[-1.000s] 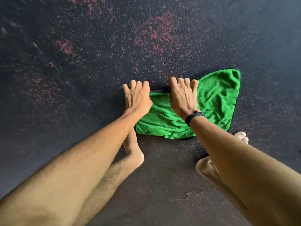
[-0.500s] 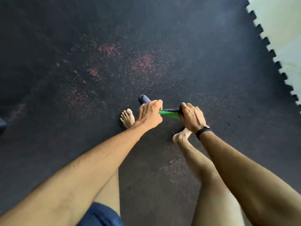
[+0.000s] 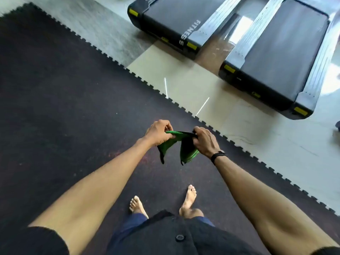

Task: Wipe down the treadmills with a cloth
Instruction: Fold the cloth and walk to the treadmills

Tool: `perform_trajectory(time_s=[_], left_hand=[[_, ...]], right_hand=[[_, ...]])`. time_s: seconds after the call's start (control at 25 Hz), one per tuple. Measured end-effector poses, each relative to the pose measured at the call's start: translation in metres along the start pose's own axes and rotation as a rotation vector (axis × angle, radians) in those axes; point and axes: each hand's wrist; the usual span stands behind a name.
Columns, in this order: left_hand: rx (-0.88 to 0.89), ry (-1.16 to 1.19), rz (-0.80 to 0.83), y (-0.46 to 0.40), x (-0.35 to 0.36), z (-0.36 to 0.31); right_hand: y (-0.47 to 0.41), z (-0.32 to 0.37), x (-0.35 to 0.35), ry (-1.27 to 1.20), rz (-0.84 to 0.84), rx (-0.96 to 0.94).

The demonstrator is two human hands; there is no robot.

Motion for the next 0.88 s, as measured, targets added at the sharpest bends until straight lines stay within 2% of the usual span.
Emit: perform_trajectory(time_s=[0.2,0.36,0.6,0.72,0.88], left_hand=[[0.284,-0.051,-0.099,0.000,-0.089,-0.107],[0.484,0.018,-0.223,0.014,-0.148,-0.199],[0.750,0.098,-0.474,0.061,-0.234,-0.330],[0.817,0.133,-0.579,0.097,-0.279,-0.380],[0.745,0.234,-0.807,0.120,-0.334,-0.393]], right_hand=[[-0.029,0.024,-0.137,-0.065,-0.267,-0.052],[-0.039,0.040,-0.247,-0.092,-0.461,-0.111],[-0.037,0.057,-0.381,-0.037,-0.686,-0.117],[-0.033,0.054,-0.417,-0.065,-0.777,-0.101],[-0.018,0.048,-0.444,-0.104,-0.832,-0.078]])
Point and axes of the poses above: each hand's wrist, its own y-axis away from the middle knuckle, its own x-axis out of the palm, z = x × y, and after that the axes turned 7 degrees about -x, right-handed
